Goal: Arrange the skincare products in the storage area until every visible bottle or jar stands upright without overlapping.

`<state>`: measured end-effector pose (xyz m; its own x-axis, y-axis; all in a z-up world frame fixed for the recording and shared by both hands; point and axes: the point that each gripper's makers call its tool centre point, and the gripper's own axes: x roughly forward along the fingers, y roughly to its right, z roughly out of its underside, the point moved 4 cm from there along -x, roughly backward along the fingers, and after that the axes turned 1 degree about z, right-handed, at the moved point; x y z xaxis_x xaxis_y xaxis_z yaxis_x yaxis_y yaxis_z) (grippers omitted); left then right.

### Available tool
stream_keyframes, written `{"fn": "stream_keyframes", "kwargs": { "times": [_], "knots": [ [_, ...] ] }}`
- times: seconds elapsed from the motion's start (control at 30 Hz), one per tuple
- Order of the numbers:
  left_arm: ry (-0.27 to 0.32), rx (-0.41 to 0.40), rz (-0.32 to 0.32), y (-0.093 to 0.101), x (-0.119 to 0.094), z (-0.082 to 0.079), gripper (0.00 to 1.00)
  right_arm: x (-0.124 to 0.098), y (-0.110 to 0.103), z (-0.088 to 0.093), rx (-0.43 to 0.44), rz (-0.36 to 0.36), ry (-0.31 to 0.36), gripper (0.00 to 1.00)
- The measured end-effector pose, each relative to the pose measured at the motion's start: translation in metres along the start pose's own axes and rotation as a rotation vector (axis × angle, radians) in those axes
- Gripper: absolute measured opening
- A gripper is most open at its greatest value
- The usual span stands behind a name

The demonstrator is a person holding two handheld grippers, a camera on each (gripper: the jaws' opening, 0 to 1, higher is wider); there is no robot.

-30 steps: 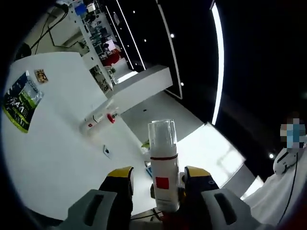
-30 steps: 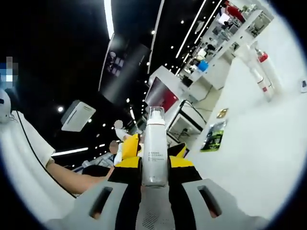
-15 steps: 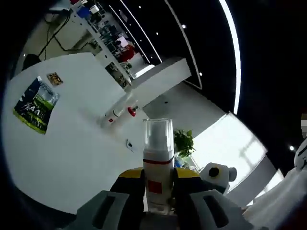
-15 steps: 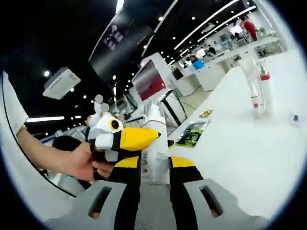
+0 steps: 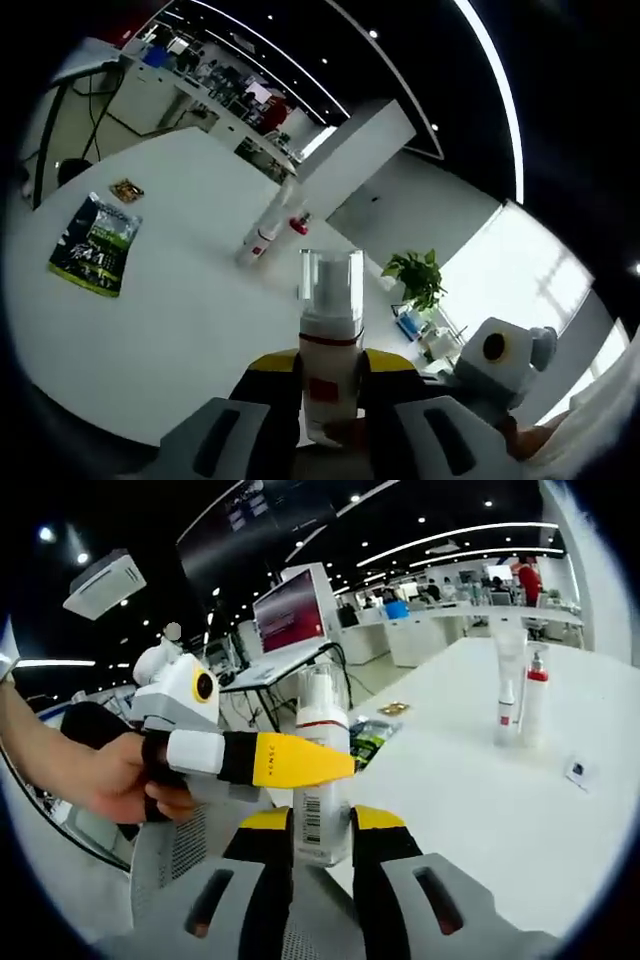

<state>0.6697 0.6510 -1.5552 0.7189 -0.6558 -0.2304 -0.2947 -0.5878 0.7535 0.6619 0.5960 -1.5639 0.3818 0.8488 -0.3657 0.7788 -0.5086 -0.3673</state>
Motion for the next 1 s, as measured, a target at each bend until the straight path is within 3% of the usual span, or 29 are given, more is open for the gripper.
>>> {"fn": "stream_keyframes", "kwargs": {
  "times": [0.13,0.17,0.23,0.33,0.37,0.4,0.5,0.6,0.7,0.83,1.0],
  "knots": [
    [0.021,0.004,0.095,0.001,-0.005,-0.008,0.22,-0.005,0.003,-0.006,0.121,-0.049,0.045,0.16],
    [0.036,-0.044,0.158,0.006,-0.006,-0.011,0.23,-0.007,-0.002,-0.01,0.203,-0.127,0.073,0.16],
    [0.027,-0.086,0.199,0.007,-0.009,-0.014,0.24,-0.01,-0.002,-0.013,0.244,-0.147,0.088,0.16],
    [0.002,-0.069,0.23,0.009,-0.01,-0.013,0.25,-0.01,-0.008,-0.013,0.223,-0.18,0.085,0.16],
    [-0.004,-0.074,0.247,0.014,-0.01,-0.012,0.25,-0.011,-0.012,-0.015,0.241,-0.224,0.094,0.16],
    [0.001,-0.086,0.285,0.021,-0.011,-0.011,0.26,-0.012,-0.015,-0.017,0.247,-0.241,0.102,0.16],
    [-0.009,-0.156,0.359,0.027,-0.014,-0.013,0.29,-0.017,-0.024,-0.021,0.328,-0.356,0.12,0.16],
    [-0.043,-0.228,0.42,0.037,-0.017,-0.009,0.29,-0.017,-0.031,-0.022,0.362,-0.417,0.107,0.16],
    [-0.025,-0.264,0.416,0.035,-0.02,-0.014,0.26,-0.018,-0.032,-0.024,0.466,-0.466,0.116,0.16],
    [-0.004,-0.294,0.337,0.028,-0.016,-0.014,0.25,-0.014,-0.024,-0.027,0.324,-0.357,0.172,0.18],
    [0.04,-0.248,0.288,0.021,-0.017,-0.02,0.24,-0.006,-0.031,-0.017,0.219,-0.289,0.108,0.22]
  ]
}}
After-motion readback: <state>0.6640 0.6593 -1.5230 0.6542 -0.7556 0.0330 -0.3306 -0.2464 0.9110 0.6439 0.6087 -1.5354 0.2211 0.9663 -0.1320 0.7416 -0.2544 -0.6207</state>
